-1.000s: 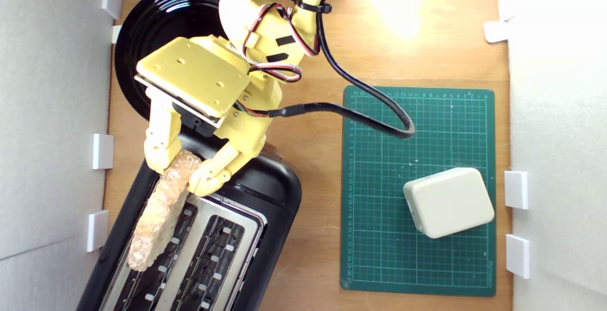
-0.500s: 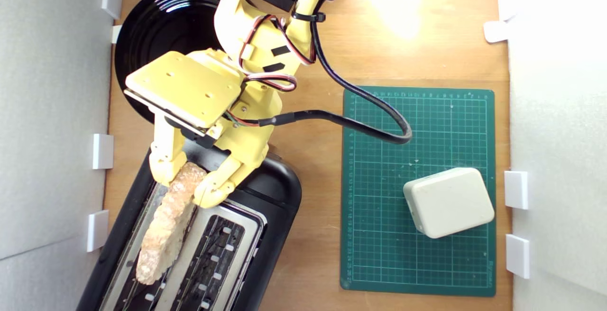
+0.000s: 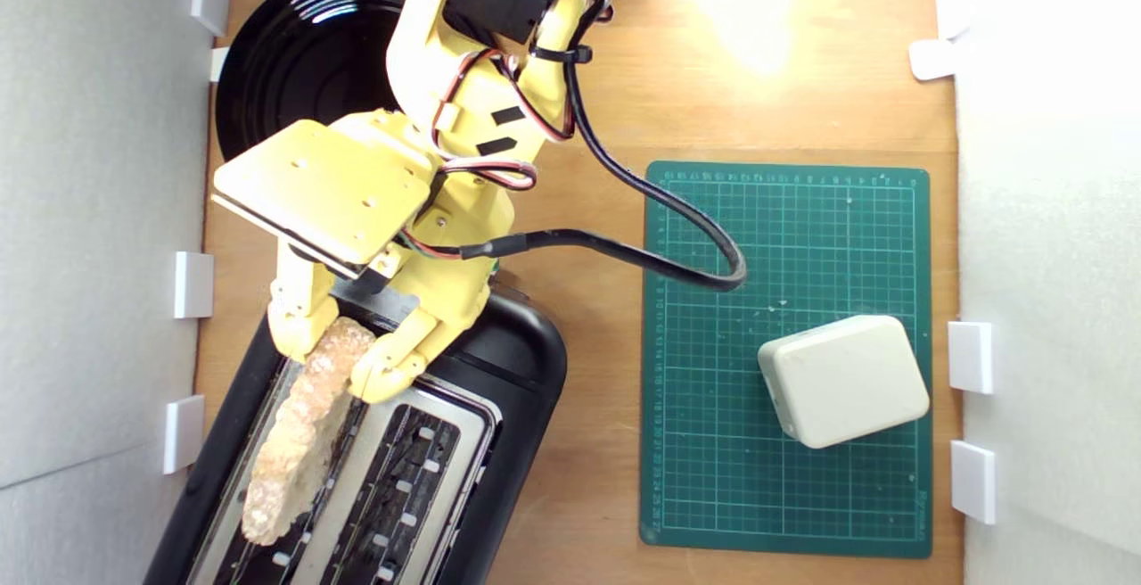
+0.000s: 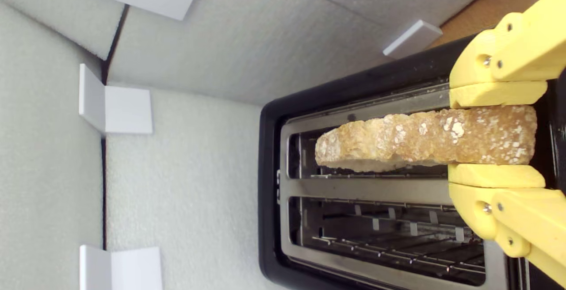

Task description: Pick bread and place in toaster

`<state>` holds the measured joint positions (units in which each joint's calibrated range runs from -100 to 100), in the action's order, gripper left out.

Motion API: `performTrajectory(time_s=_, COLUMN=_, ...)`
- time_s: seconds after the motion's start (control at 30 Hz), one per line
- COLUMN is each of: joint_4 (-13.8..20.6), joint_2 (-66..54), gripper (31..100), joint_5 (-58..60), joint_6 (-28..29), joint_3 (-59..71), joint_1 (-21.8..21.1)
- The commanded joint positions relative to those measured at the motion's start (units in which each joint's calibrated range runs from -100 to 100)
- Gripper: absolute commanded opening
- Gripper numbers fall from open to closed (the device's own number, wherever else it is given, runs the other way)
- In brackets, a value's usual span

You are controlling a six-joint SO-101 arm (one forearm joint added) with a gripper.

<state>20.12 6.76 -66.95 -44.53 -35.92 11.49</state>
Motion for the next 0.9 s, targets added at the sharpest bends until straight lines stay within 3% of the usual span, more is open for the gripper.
performTrajectory(time_s=0.0, joint_4=-0.63, joint_2=0.14, gripper=51.1, joint_5=2.19, joint_6=-0.28, joint_3=-1.07, joint_1=2.21)
performTrajectory(time_s=0.2, joint_4=-3.08, joint_2=0.39, gripper=51.1, joint_5=2.70, joint_6=-0.59, joint_3=-0.89, joint_1=2.45)
performTrajectory(time_s=0.87, joint_4=-4.80, joint_2=5.55, gripper=52.2, joint_5=2.44, joint_6=-0.59, joint_3=-0.89, joint_1=2.61)
